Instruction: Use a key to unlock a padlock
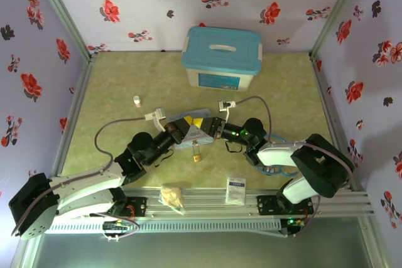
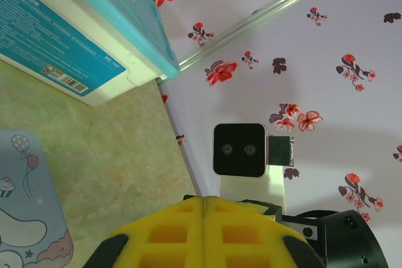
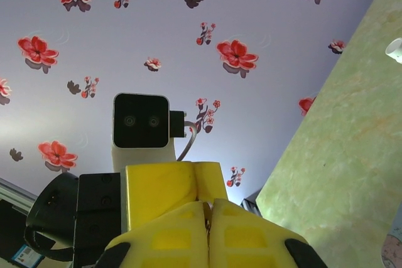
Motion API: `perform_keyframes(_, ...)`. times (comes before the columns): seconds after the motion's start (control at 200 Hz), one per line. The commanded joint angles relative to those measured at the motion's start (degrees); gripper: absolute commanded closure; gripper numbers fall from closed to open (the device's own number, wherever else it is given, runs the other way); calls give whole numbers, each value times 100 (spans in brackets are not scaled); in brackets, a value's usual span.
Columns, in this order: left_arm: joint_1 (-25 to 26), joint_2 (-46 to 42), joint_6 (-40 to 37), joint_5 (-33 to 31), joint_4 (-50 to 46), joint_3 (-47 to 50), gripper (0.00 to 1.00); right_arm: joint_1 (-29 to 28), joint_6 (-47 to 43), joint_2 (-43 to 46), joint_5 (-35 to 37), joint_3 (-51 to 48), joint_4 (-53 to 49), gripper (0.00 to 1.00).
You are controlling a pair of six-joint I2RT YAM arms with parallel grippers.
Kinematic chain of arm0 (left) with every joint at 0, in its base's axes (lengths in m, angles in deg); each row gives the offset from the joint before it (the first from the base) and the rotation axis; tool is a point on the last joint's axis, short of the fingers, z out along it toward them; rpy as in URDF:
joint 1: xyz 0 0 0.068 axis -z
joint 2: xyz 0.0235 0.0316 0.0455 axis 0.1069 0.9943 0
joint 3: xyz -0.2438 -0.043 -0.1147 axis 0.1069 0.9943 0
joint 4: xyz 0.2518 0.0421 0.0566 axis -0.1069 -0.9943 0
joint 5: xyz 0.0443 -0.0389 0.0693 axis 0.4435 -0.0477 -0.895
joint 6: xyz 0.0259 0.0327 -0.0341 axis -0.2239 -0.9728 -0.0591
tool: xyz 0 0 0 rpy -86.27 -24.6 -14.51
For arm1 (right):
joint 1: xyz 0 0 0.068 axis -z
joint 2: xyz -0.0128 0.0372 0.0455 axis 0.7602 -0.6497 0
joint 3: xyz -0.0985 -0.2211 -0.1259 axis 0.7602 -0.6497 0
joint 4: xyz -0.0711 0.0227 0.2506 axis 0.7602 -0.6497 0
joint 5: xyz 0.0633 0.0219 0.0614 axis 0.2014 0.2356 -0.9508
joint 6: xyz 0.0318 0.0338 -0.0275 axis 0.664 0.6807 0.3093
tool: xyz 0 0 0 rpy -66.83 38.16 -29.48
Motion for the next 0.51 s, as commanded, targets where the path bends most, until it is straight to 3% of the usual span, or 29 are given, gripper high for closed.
perform_keyframes(0.0, -30, 56, 58, 5, 88, 8, 100, -33, -91, 37, -58, 14, 285, 99)
perform_keyframes(0.01, -29, 44, 50, -1, 64, 6, 100, -33, -98, 49, -49, 8, 293, 99)
perform_keyframes(0.075, -40, -150, -10, -162, -537, -101, 70, -16, -150, 103, 59, -95, 290, 100)
perform_keyframes(0.175, -46, -543, -408, -531, -1884, -501, 52, 78, -177, 165, 332, -271, 53, 100)
perform_keyframes(0.27, -65, -823, -398, -943, -3016, -744, 45, 156, -399, 228, 508, -305, -702, 100)
perform_keyframes(0.385, -83, -878, -217, -993, -3232, -600, 43, 183, -633, 361, 754, -339, -1276, 100)
perform_keyframes(0.5, -38, -676, 117, -857, -3478, -491, 46, 223, -1068, 660, 1376, -86, -3059, 100)
